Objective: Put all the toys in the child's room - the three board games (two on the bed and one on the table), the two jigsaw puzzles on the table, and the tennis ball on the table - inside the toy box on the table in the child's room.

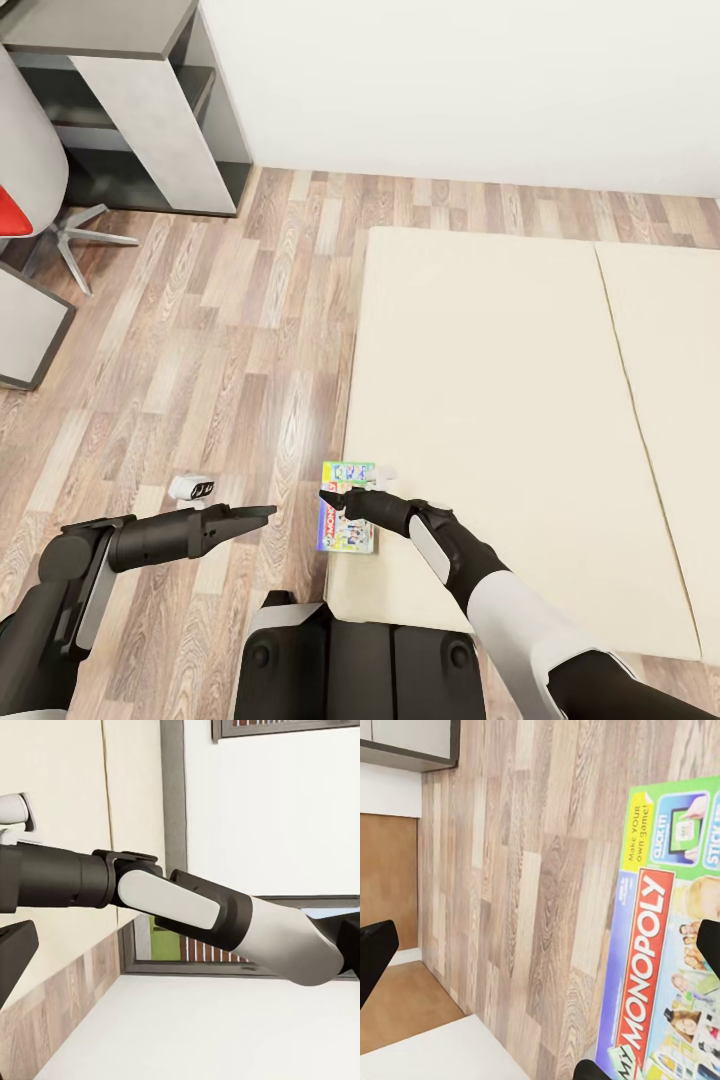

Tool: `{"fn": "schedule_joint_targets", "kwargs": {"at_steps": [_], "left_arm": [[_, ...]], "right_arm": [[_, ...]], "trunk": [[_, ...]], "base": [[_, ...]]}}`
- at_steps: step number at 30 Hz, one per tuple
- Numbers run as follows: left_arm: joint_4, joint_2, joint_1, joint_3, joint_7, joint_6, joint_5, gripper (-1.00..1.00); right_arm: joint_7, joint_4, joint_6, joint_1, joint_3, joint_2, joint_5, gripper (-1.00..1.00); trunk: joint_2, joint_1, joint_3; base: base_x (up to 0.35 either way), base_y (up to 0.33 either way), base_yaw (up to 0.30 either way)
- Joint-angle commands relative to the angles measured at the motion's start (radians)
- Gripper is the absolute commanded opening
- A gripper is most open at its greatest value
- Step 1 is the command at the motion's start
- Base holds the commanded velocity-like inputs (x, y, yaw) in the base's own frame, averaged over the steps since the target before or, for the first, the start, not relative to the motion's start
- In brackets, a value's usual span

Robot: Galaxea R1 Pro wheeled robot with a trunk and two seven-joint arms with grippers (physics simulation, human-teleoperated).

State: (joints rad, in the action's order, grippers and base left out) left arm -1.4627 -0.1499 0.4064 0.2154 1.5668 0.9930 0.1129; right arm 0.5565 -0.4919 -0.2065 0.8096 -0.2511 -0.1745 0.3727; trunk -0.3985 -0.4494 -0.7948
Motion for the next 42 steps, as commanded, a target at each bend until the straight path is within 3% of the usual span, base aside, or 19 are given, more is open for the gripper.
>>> {"fn": "schedule_joint_targets", "kwargs": {"at_steps": [1,13,32,38,42], "left_arm": [[0.0,0.0,0.0,0.0,0.004,0.011,-0.001,1.0],[-0.001,0.0,0.0,0.0,0.004,0.011,-0.001,1.0],[0.0,-0.002,0.0,0.003,0.004,0.011,-0.002,1.0],[0.001,-0.01,0.0,0.074,0.004,0.01,-0.007,1.0],[0.001,-0.028,0.0,0.093,0.004,0.01,-0.009,1.0]], "right_arm": [[0.0,-0.001,-0.008,0.0,-0.001,0.0,0.009,1.0],[0.0,-0.001,-0.008,0.0,-0.001,0.0,0.009,1.0],[0.0,-0.001,-0.008,0.0,-0.001,0.0,0.009,1.0],[-0.001,-0.002,-0.007,0.0,0.001,0.006,0.009,1.0],[-0.001,-0.002,-0.007,0.0,0.002,0.008,0.009,1.0]], "trunk": [[-0.002,-0.001,-0.001],[-0.002,-0.001,0.004],[-0.002,-0.001,0.018],[-0.002,-0.001,0.028],[-0.002,-0.001,0.034]], "base": [[0.0,0.0,-0.053],[0.0,0.0,-0.16],[0.0,0.0,-0.009],[0.0,0.0,0.0],[0.0,0.0,0.0]]}}
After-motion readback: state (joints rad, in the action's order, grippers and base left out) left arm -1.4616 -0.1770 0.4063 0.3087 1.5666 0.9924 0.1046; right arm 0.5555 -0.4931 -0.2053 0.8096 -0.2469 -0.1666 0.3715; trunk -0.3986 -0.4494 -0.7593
